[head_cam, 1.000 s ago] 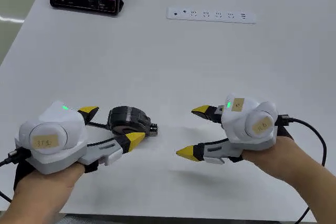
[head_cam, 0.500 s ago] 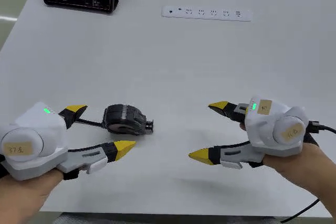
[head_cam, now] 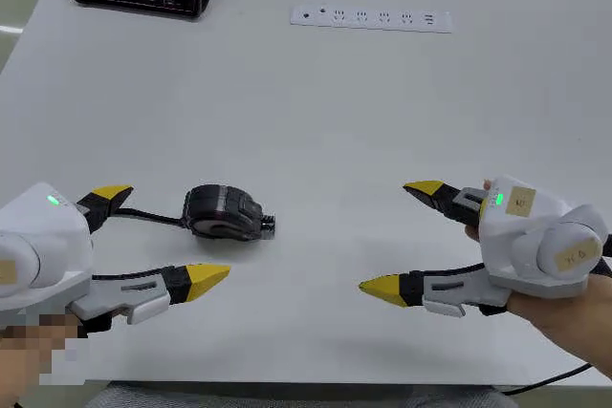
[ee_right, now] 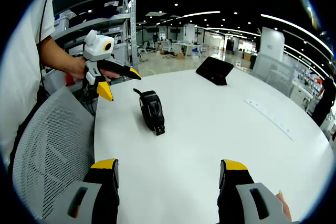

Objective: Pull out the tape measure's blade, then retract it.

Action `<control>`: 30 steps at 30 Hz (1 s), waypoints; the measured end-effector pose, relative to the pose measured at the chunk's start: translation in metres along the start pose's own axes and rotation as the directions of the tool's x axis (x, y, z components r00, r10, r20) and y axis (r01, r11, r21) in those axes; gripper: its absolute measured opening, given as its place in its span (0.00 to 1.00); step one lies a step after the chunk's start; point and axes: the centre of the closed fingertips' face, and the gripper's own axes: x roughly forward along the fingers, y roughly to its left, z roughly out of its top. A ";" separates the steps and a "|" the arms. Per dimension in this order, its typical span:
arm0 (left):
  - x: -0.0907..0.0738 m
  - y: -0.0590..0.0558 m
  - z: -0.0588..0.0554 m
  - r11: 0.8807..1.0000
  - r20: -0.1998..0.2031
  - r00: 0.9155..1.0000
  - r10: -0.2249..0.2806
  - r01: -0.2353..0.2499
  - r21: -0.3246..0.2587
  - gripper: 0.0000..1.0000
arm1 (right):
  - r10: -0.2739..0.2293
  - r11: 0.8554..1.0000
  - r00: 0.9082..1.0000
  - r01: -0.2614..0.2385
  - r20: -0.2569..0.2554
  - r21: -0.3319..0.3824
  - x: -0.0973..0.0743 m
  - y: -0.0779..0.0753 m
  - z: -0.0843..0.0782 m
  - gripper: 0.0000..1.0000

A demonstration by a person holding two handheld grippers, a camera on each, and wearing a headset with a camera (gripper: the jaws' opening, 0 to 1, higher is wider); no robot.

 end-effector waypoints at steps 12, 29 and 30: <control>-0.014 0.005 -0.011 0.999 -0.030 1.000 -0.009 0.010 0.033 0.99 | -0.039 0.998 0.999 0.038 0.012 0.047 -0.021 0.001 -0.006 0.81; -0.028 0.002 -0.020 0.993 -0.083 0.994 -0.072 0.079 0.083 0.99 | -0.027 0.992 0.999 0.024 0.026 0.125 -0.047 0.006 -0.023 0.94; -0.028 0.000 -0.020 0.993 -0.084 0.993 -0.079 0.086 0.086 0.99 | -0.029 0.992 0.999 0.026 0.025 0.125 -0.048 0.006 -0.023 0.94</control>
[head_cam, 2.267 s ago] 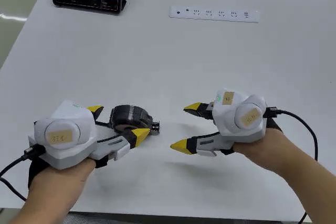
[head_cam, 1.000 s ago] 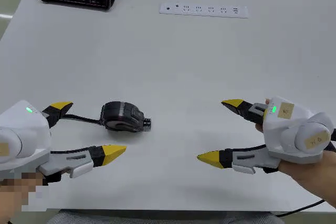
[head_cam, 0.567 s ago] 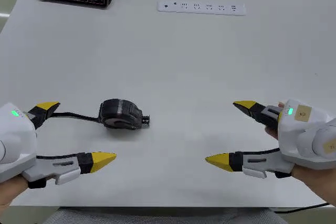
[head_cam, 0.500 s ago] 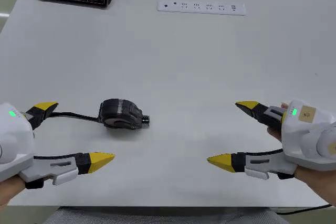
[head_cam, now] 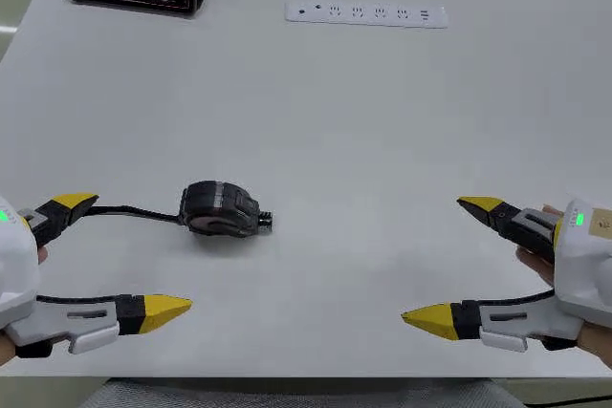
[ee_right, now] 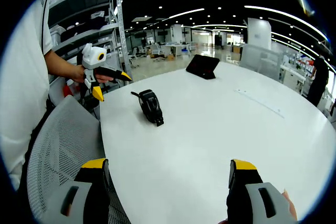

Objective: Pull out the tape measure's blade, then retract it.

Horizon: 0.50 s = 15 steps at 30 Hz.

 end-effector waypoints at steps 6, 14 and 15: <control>-0.003 -0.003 -0.002 1.000 -0.008 1.000 -0.020 0.020 0.004 0.99 | 0.002 1.000 1.000 -0.002 0.005 0.020 -0.007 0.000 -0.001 0.96; -0.005 -0.007 -0.003 0.999 -0.019 0.999 -0.043 0.044 0.030 0.99 | -0.005 1.000 1.000 0.005 0.008 0.030 -0.014 -0.002 -0.003 0.96; -0.005 -0.007 -0.004 0.999 -0.022 0.999 -0.042 0.042 0.032 0.99 | -0.005 1.000 1.000 0.005 0.007 0.028 -0.014 -0.001 -0.003 0.96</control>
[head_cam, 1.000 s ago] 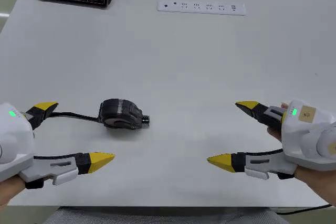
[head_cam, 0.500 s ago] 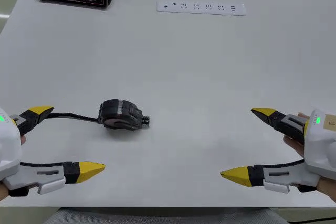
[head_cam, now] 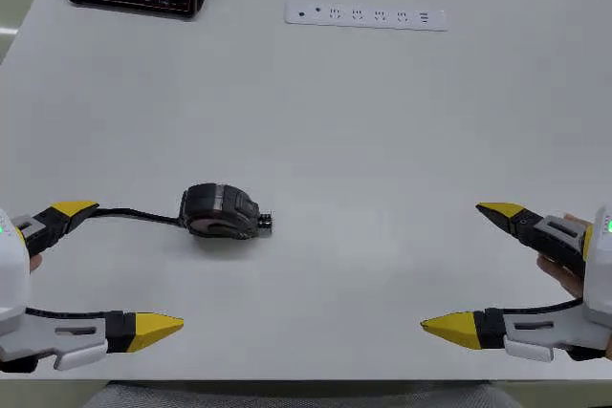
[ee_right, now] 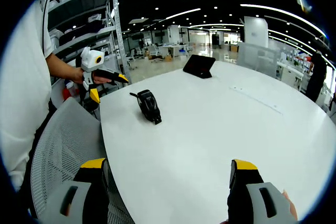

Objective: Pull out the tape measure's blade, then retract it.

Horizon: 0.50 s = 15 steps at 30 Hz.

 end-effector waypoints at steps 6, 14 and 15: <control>0.001 -0.001 -0.001 1.000 -0.002 1.000 -0.010 0.010 -0.002 0.99 | 0.004 1.000 1.000 -0.004 0.000 0.007 -0.001 0.000 -0.001 0.96; 0.000 -0.003 0.000 1.000 -0.002 1.000 -0.015 0.015 0.007 0.99 | 0.004 1.000 1.000 -0.004 0.002 0.007 0.000 0.001 0.000 0.96; 0.000 -0.003 0.000 1.000 -0.003 1.000 -0.017 0.017 0.006 0.99 | 0.004 1.000 1.000 -0.004 0.002 0.007 0.000 0.001 0.000 0.96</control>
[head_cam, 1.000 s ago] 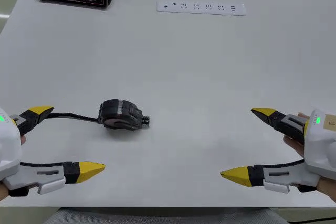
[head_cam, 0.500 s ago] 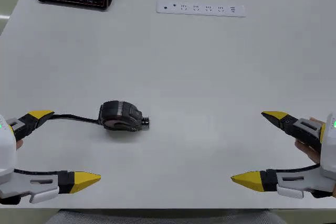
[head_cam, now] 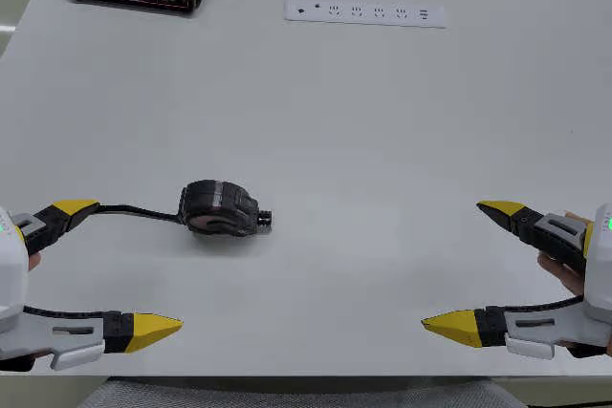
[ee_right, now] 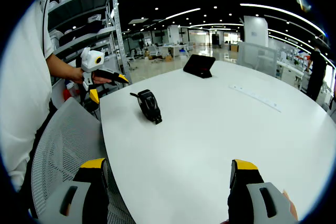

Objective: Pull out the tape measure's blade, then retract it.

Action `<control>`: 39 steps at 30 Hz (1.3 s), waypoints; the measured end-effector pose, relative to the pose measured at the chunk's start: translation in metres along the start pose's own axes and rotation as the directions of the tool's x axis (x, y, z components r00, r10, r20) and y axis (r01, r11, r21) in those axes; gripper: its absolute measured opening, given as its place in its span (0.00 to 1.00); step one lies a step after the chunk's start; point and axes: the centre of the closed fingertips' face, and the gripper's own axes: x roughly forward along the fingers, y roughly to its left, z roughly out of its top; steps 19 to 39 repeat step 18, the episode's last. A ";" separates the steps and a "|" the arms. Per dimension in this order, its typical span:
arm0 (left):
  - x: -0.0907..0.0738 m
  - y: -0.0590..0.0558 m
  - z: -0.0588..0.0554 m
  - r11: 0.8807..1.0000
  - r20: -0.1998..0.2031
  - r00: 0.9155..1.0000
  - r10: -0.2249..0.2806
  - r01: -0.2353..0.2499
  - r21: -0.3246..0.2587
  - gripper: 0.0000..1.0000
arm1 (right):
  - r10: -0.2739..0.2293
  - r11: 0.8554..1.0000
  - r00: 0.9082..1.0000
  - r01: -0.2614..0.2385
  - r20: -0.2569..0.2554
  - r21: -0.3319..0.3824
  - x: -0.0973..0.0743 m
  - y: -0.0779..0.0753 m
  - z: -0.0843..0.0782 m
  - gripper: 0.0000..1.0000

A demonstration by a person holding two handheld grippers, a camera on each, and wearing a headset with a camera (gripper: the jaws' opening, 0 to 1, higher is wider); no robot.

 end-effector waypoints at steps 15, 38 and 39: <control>0.001 -0.003 0.000 1.000 -0.003 1.000 -0.014 0.014 0.008 0.99 | 0.004 1.000 1.000 -0.004 -0.002 0.000 0.001 0.002 -0.002 0.96; 0.001 -0.004 0.000 1.000 -0.003 1.000 -0.019 0.019 0.000 0.99 | 0.006 1.000 1.000 -0.006 -0.003 -0.001 0.001 0.002 -0.002 0.96; 0.001 -0.004 0.000 1.000 -0.003 1.000 -0.019 0.019 0.000 0.99 | 0.006 1.000 1.000 -0.006 -0.003 -0.001 0.001 0.002 -0.002 0.96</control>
